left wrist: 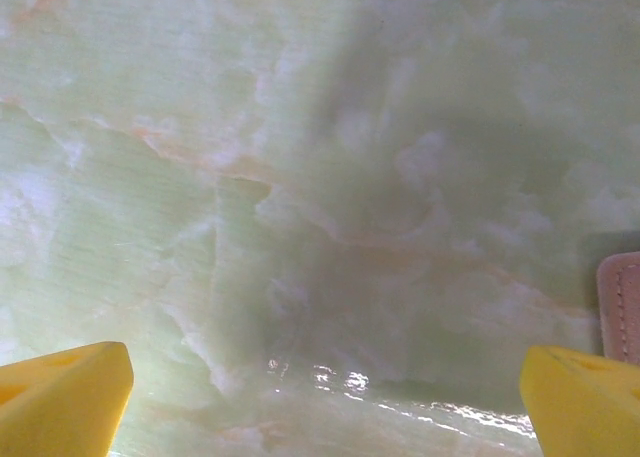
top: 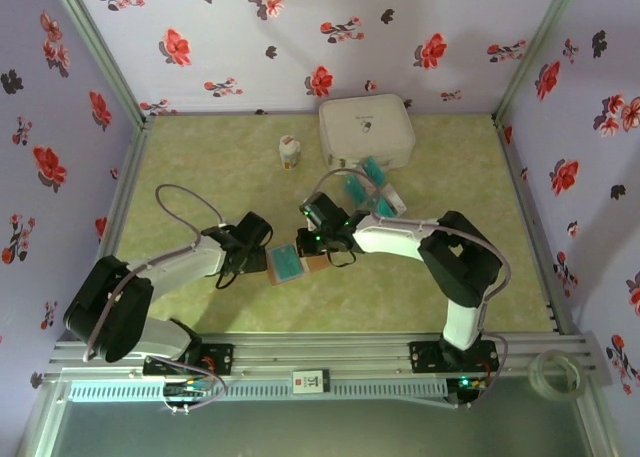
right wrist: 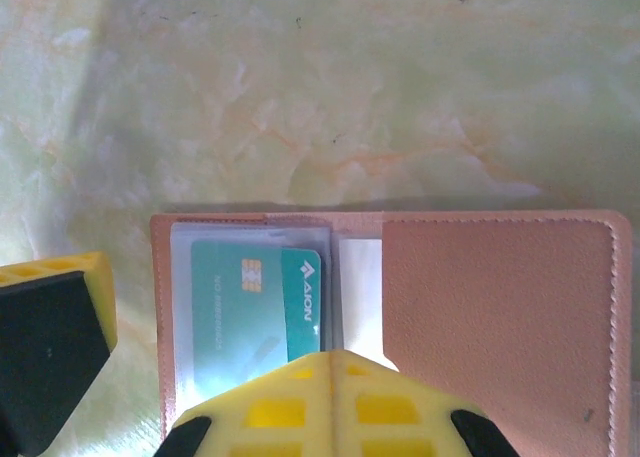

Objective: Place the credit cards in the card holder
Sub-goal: Insert the credit card into the card slot.

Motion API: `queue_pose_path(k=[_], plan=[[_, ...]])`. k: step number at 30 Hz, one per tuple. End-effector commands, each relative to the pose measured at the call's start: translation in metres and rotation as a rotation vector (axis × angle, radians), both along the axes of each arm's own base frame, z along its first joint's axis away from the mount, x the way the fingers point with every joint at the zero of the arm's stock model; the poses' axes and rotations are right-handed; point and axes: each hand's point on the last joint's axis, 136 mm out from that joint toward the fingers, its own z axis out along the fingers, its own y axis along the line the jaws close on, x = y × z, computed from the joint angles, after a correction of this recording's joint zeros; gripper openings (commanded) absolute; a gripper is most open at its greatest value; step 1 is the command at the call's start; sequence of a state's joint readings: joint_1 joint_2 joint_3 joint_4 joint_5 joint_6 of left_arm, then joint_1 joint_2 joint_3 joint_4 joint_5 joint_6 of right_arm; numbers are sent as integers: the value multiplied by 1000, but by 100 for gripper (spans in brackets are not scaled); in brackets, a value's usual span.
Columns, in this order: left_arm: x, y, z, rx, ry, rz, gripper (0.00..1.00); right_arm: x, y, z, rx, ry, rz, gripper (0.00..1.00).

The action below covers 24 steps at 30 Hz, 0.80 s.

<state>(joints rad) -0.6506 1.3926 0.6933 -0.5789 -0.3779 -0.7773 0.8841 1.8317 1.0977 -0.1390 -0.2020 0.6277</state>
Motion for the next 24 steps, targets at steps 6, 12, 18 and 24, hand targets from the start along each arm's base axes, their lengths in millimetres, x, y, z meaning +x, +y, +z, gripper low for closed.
queue_pose_path(k=[6, 12, 18, 24], plan=[[-5, 9, -11, 45, 38, 19, 100, -1, 11, -12, -31, 12, 33, 0], [-3, 6, -17, 50, 58, 6, 100, 2, 17, -15, -34, 18, 38, 0], [-3, 5, -22, 52, 68, -3, 100, 1, 22, -19, -39, 28, 48, 0], [-3, 3, -25, 47, 73, -8, 100, -3, 28, -18, -36, 30, 64, 0]])
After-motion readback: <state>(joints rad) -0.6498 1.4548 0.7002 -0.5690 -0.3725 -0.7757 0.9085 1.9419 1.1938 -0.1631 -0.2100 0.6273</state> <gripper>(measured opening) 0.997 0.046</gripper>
